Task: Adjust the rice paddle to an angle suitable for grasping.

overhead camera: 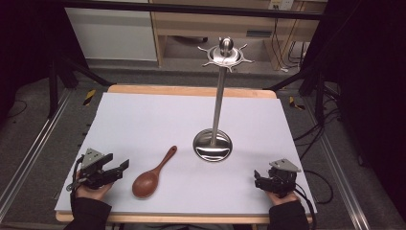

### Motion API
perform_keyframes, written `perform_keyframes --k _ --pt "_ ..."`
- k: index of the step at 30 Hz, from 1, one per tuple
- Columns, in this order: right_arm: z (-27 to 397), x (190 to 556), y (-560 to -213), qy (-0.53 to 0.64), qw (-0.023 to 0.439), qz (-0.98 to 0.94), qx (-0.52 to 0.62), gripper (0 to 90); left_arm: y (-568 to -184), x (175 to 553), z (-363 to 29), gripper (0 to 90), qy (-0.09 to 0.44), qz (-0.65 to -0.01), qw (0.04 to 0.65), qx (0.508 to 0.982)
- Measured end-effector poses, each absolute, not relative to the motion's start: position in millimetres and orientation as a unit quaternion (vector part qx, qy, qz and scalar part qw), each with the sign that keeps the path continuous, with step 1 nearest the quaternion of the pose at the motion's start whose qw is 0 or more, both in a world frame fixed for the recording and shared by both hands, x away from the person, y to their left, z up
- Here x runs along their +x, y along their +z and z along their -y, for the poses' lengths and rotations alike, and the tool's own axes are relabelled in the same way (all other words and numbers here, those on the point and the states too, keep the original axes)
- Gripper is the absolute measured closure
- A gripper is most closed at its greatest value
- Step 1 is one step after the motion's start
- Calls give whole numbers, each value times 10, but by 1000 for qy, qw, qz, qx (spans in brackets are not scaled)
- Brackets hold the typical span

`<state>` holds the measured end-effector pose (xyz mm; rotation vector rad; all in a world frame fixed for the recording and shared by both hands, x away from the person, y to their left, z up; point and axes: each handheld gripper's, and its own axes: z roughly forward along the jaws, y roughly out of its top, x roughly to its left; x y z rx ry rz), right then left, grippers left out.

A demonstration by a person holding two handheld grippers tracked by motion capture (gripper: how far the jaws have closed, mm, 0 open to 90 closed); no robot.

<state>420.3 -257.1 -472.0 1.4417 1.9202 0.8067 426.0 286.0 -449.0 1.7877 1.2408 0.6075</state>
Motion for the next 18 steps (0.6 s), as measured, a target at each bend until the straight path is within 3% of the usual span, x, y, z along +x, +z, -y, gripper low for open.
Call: perform_keyframes --k 18 --pt "2608 4179 -4714 311 294 -724 542 106 -4317 4238 -2675 296 237 -473 433 730"
